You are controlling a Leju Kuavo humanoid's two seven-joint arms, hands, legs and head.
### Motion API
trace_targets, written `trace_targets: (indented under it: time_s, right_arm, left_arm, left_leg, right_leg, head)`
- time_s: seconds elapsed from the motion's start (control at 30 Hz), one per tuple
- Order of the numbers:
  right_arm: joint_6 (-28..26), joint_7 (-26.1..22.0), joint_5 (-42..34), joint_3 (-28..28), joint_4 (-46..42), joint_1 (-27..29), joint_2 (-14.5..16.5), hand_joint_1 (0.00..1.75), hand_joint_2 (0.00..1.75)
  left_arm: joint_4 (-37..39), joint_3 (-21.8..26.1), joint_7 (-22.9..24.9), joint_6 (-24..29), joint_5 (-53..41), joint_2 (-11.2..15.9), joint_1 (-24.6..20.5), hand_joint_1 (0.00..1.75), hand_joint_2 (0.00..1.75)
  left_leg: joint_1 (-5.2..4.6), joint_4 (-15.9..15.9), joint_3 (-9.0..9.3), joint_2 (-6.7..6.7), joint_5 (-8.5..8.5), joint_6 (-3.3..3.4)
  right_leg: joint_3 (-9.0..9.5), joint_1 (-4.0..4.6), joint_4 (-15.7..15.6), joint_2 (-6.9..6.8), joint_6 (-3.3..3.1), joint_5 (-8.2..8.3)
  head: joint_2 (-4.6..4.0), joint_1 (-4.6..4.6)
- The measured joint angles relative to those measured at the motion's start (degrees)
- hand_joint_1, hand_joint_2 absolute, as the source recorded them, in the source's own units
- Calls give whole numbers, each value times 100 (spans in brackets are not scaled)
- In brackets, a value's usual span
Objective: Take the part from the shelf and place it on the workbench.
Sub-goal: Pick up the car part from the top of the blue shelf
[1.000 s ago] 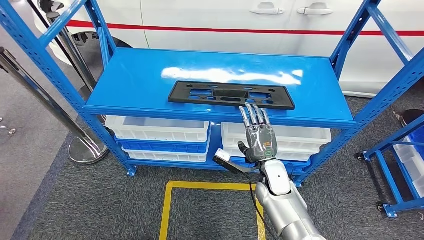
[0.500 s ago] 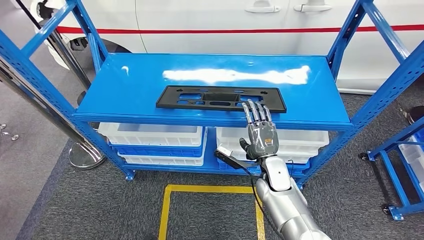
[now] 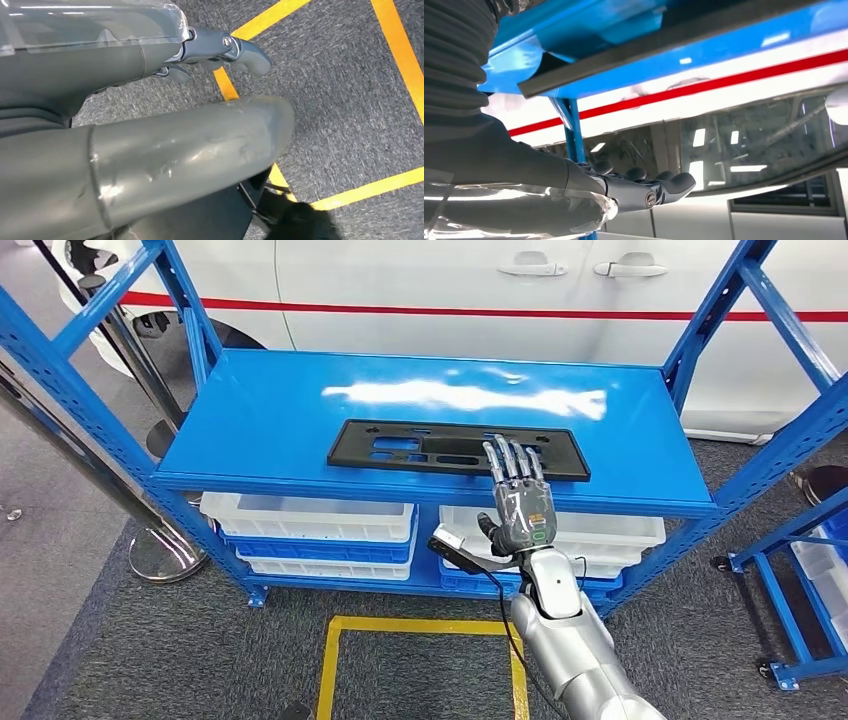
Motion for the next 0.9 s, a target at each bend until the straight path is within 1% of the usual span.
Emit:
trace_targets:
  time_s: [0.03,0.07,0.1,0.13,0.17,0.2,0.23,0.3,0.33,0.37,0.4,0.47,0.5,0.53,0.57,0.6,0.63,0.67,0.7,0.73,0.77,0.83,0.87,0.9]
  right_arm:
    - [0,-11,-1,-1,3,15,-1,0,175]
    - [0,-19,-1,0,4,21,-2,0,175]
    - [0,-27,-1,1,5,18,-2,0,175]
    - [1,-35,-2,1,5,11,-2,0,175]
    - [1,-44,-9,2,6,5,0,0,175]
    - [1,-56,-21,1,8,5,2,0,175]
    - [1,-67,-36,0,9,8,3,0,175]
    - [0,-87,-61,-1,11,14,7,0,175]
    - [0,-94,-66,-1,11,11,11,0,175]
    - [0,-104,-68,0,10,4,17,0,175]
    - [0,-117,-75,1,10,1,27,0,175]
    - [0,-143,-101,2,14,0,46,0,175]
    - [1,-154,-120,2,19,5,53,0,175]
    - [1,-163,-134,2,23,9,57,0,175]
    - [1,-170,-146,2,27,12,62,0,175]
    - [1,-175,-154,2,29,13,68,0,175]
    - [0,-179,-158,2,29,12,76,0,175]
    - [1,-182,-160,2,31,5,83,0,175]
    - [1,-186,-160,3,32,0,91,0,175]
    - [1,-189,-160,3,33,-2,95,0,175]
    - [1,-193,-159,4,35,-4,102,0,175]
    - [0,-197,-158,7,34,-5,118,0,175]
    - [0,-199,-158,9,34,-13,127,0,175]
    - [0,-200,-157,11,34,-19,133,0,175]
  left_arm:
    - [0,0,-1,-1,0,-1,7,0,0]
    - [0,0,-1,-1,0,-2,12,0,0]
    - [0,1,-2,-2,0,-3,16,0,0]
    - [0,1,-2,-2,0,-4,15,0,0]
    - [0,1,-3,-3,0,-4,11,0,0]
    - [0,1,-4,-3,0,-4,6,0,0]
    - [0,1,-5,-3,0,-4,1,0,0]
    - [0,1,-9,-2,0,-4,-4,0,0]
    - [0,1,-10,-2,0,-3,-6,0,0]
    - [0,1,-12,-2,0,-3,-9,0,0]
    - [0,1,-13,-2,0,-2,-12,0,0]
    - [0,1,-14,-1,0,-2,-10,0,0]
    - [0,1,-14,-2,0,-2,-5,0,0]
    - [0,1,-14,-3,0,-2,0,0,0]
    - [0,1,-14,-4,-1,-2,2,0,0]
    - [0,1,-14,-5,-1,-2,2,0,0]
    - [0,1,-14,-5,-1,-2,1,0,0]
    - [0,1,-14,-5,-1,-2,-2,0,0]
    - [0,1,-14,-5,0,-2,-9,0,0]
    - [0,1,-15,-5,0,-2,-13,0,0]
    - [0,1,-15,-5,-1,-2,-15,0,0]
    - [0,1,-18,-5,-3,-1,-11,0,0]
    - [0,1,-20,-5,-8,-1,-14,0,0]
    - [0,1,-21,-5,-13,-2,-25,0,0]
  left_leg:
    - [1,18,21,-3,-34,-3]
    - [2,43,48,-6,-75,-11]
    - [4,74,76,-10,-124,-25]
    - [-4,111,96,-12,-176,-48]
    - [-13,149,100,-15,-222,-75]
    - [-23,175,96,-17,-256,-105]
    - [-32,181,91,-18,-277,-134]
    - [-29,179,104,-15,-320,-189]
    - [-24,231,95,-11,-367,-219]
    - [-16,393,32,-8,-457,-249]
    - [-3,673,-103,-6,-582,-275]
    - [16,1446,-547,-6,-848,-314]
    - [23,1734,-749,-6,-890,-324]
    - [27,1835,-866,-6,-826,-326]
    - [28,1708,-867,-6,-647,-319]
    - [29,1387,-765,-6,-388,-305]
    - [27,995,-616,-6,-148,-281]
    - [12,648,-469,-7,20,-254]
    - [-4,407,-365,-7,89,-226]
    - [-24,294,-318,-9,78,-202]
    - [-41,254,-300,-11,48,-181]
    - [-19,180,-248,-17,34,-132]
    - [-6,143,-207,-16,32,-100]
    - [8,113,-167,-13,27,-69]
  right_leg:
    - [-67,-9,7,-2,12,107]
    - [-23,-16,-203,-6,19,316]
    - [106,-22,-567,-12,20,575]
    - [251,-20,-916,-18,14,754]
    - [370,-18,-1193,-20,-6,855]
    - [434,-11,-1345,-19,-30,873]
    - [452,-1,-1381,-13,-61,825]
    - [479,-6,-1421,-1,-126,800]
    - [509,-13,-1436,1,-161,785]
    - [544,-23,-1452,-1,-196,771]
    - [579,-26,-1463,-6,-226,753]
    - [622,-14,-1465,-13,-262,709]
    - [643,-8,-1464,-13,-267,687]
    - [667,-5,-1463,-10,-265,664]
    - [703,-4,-1462,-6,-260,637]
    - [749,-3,-1462,-1,-251,606]
    - [794,-5,-1466,2,-239,573]
    - [827,3,-1463,6,-217,543]
    - [839,7,-1461,7,-191,522]
    - [837,9,-1464,8,-162,508]
    - [836,11,-1469,7,-127,500]
    - [840,7,-1448,-3,-59,460]
    - [799,6,-1340,-7,-33,398]
    - [688,6,-1112,-10,-14,294]
  head:
    - [0,0]
    - [0,0]
    - [0,0]
    - [0,1]
    - [0,-1]
    - [0,-1]
    - [0,-1]
    - [0,-2]
    - [0,-2]
    - [0,-3]
    - [0,-4]
    - [0,-4]
    - [0,-3]
    - [0,-3]
    - [0,-3]
    - [0,-3]
    - [0,-3]
    - [0,-3]
    - [0,-3]
    - [0,-3]
    - [0,-3]
    - [0,-2]
    - [0,-2]
    - [0,-1]
